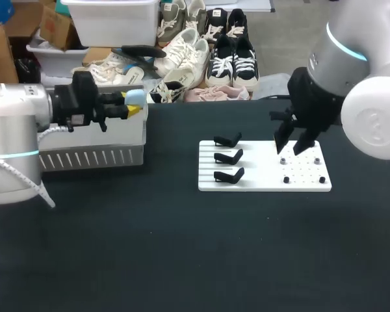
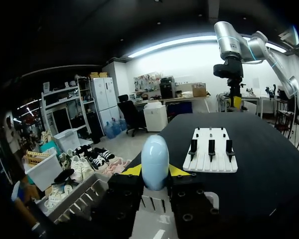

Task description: Pick up each earbud case from the left stands, insert the matching earbuds, close the lid, and place the case in the box.

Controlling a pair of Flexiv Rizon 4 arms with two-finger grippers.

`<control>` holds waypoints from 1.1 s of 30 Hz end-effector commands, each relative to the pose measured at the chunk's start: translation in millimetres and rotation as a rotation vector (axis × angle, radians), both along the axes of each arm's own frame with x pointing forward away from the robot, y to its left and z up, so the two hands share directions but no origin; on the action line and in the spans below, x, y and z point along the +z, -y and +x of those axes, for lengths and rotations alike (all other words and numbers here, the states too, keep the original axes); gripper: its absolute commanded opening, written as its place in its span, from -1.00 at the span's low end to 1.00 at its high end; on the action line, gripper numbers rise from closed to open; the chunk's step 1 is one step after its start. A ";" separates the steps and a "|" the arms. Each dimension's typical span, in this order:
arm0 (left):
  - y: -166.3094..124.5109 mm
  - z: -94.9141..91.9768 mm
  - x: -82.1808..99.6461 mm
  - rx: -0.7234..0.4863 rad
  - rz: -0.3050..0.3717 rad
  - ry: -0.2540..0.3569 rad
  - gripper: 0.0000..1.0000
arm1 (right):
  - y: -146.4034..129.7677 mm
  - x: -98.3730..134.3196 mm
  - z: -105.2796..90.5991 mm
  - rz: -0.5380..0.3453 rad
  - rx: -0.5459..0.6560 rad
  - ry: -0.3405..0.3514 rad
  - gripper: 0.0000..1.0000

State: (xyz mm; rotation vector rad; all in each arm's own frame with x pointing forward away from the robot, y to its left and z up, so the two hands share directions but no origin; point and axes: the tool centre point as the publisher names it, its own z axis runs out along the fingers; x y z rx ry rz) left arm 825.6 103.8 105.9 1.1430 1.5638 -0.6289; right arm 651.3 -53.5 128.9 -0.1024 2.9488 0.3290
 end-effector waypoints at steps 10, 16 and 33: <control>-17.2 27.8 -41.5 -0.021 -0.010 -0.136 -1.00 | 1.7 0.5 -13.7 -0.002 -0.051 0.027 -0.26; -18.5 26.3 -48.9 -0.014 0.000 -0.178 -1.00 | 0.7 -2.6 -16.4 0.004 -0.059 0.015 -0.25; -44.2 0.8 -43.4 0.068 0.023 -0.200 -1.00 | -0.4 -10.2 -13.1 0.022 -0.056 0.009 -0.26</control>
